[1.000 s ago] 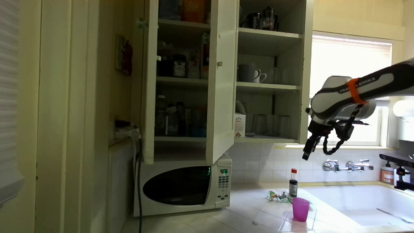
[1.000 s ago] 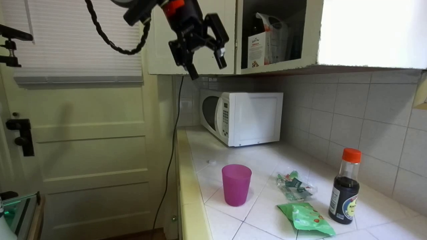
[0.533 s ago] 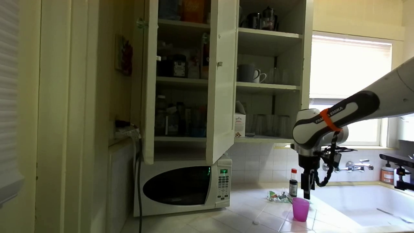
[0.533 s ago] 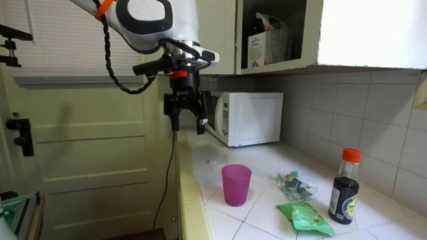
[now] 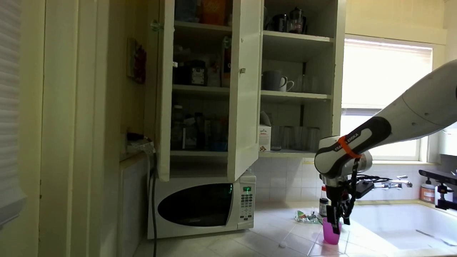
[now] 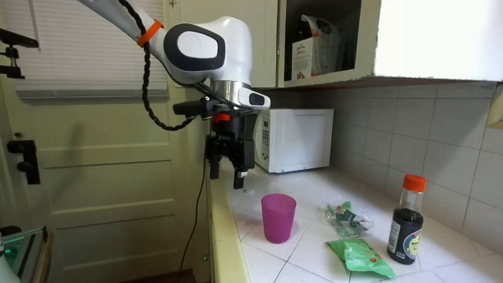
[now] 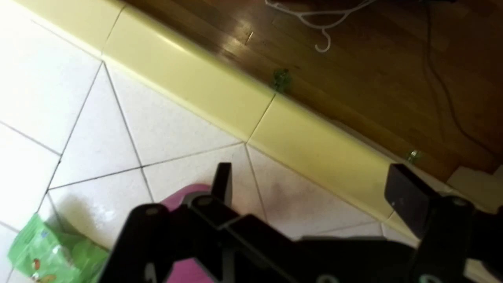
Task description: Open up the drawer and place an object in there and it was not done smoothly
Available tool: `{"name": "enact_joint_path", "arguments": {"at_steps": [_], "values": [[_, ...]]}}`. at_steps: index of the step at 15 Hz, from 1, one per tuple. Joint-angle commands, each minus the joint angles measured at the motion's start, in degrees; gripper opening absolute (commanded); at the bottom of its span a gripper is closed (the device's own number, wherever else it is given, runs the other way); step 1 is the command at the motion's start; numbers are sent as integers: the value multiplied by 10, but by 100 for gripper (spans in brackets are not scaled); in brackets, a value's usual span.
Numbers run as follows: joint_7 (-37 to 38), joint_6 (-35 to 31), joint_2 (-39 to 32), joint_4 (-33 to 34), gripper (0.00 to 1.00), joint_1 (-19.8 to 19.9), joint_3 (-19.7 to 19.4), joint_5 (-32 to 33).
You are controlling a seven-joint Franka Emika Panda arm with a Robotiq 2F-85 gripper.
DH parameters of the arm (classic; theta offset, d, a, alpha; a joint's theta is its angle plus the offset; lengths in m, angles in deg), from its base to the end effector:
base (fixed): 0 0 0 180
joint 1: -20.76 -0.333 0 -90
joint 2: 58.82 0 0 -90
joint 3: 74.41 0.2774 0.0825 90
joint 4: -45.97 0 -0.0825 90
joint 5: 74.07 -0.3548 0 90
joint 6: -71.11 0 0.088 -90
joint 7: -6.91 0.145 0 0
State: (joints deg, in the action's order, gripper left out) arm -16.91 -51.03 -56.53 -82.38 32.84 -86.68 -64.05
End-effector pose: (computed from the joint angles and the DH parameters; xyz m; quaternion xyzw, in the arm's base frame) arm 0.4367 -0.2120 0.3210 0.9961 0.0446 -0.0591 0.0481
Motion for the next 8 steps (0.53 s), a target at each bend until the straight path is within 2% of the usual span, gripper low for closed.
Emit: {"name": "enact_joint_path", "arguments": {"at_steps": [1, 3, 5, 8], "values": [[26, -92, 3, 1, 100, 5, -6, 15], [26, -127, 1, 2, 100, 7, -8, 18], [12, -112, -1, 7, 100, 4, -7, 1], [26, -130, -4, 6, 100, 4, -7, 5]]}}
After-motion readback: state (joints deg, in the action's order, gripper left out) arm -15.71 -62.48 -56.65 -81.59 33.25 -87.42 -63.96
